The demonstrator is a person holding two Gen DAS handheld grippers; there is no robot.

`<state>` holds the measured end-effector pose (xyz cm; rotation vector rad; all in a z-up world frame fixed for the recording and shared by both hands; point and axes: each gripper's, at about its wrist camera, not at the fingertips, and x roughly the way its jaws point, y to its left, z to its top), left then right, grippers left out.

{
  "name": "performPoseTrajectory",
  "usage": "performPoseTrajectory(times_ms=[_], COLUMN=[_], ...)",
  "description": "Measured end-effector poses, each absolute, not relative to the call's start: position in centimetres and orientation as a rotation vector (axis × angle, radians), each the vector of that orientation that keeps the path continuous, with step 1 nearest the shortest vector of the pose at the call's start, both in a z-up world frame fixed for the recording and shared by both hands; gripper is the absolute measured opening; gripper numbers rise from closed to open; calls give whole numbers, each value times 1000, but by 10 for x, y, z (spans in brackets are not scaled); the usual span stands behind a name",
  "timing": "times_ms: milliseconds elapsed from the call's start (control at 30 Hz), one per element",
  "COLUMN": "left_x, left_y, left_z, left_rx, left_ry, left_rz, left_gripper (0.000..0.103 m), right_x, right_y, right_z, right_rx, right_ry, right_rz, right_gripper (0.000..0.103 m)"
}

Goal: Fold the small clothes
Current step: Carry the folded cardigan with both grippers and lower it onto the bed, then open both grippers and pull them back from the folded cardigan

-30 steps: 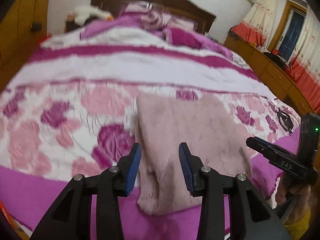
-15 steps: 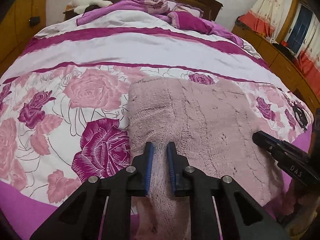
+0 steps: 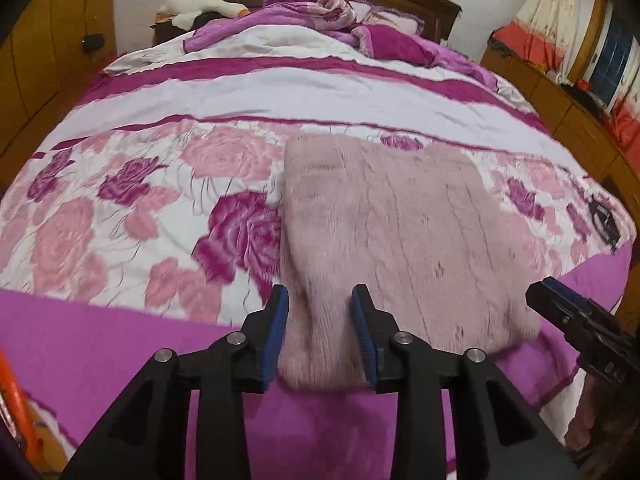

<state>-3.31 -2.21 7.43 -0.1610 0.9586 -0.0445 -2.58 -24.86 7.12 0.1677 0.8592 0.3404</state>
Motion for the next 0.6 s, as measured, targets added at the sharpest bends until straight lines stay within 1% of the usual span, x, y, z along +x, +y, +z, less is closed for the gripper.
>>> performPoseTrajectory(times_ms=[133,367,500,600], left_x=[-49,-70,-74,-78], left_y=[-32,-40,-44,-48], left_z=[70,57,40,30], left_rx=[-135,-119,-121,-105], left_ry=[958,972,1012,1008], left_rz=[-47,-13,-5,13], left_gripper=[11,13,14,15], right_x=[-45,-73,-80,-82], right_y=[-250,-250,-251,-252], right_z=[65,52,41,28], right_rx=[156,134,137,131], right_ry=[877,862,846,856], right_rz=[337,306,278,259], right_gripper=[71,73,79,80])
